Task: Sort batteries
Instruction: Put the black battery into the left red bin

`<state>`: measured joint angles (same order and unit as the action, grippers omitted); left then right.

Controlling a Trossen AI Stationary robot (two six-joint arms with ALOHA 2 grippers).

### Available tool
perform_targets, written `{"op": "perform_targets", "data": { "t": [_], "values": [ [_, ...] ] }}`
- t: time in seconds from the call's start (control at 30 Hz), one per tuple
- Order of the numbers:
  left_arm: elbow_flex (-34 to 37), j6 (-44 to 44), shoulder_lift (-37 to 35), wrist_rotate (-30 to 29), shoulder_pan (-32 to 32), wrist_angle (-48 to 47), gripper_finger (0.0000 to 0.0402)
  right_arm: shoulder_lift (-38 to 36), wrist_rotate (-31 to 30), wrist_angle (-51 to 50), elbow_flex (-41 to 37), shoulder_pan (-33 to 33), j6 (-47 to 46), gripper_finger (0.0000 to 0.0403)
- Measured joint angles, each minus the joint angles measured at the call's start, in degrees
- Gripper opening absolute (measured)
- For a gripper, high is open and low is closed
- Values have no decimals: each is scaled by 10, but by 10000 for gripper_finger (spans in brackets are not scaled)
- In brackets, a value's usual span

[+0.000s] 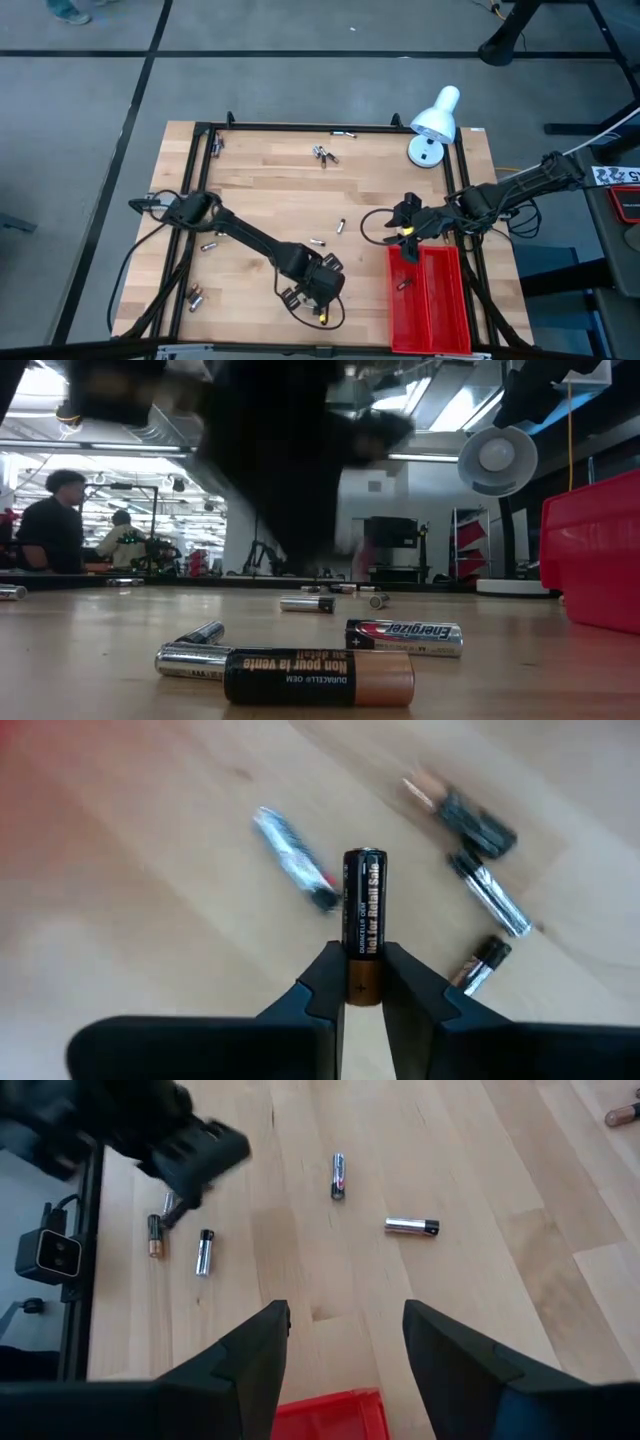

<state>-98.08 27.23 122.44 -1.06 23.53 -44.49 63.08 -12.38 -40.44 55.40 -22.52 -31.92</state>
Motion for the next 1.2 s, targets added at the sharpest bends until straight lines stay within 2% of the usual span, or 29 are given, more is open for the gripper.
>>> {"op": "perform_targets", "data": {
  "t": [0.1,0.23,0.5,0.63,0.77,1.0,1.2],
  "values": [
    [-11,0,-26,-25,0,7,42,-9,0,0,0,0,2,199],
    [-30,-1,-45,-65,-5,69,43,-31,-7,-6,0,0,5,199],
    [-40,-13,-43,-105,-62,230,44,-127,-105,-50,1,0,-23,199],
    [-41,-23,-35,-105,-92,324,45,-168,-126,-48,1,0,-27,199],
    [-40,-20,-10,-68,-100,378,43,-189,-127,-47,1,0,-29,199],
    [-40,-85,24,57,-113,427,53,-212,-132,-47,1,0,-27,199],
    [-40,-73,23,73,-121,445,66,-209,-141,-49,1,0,-25,199]
  ]
}}
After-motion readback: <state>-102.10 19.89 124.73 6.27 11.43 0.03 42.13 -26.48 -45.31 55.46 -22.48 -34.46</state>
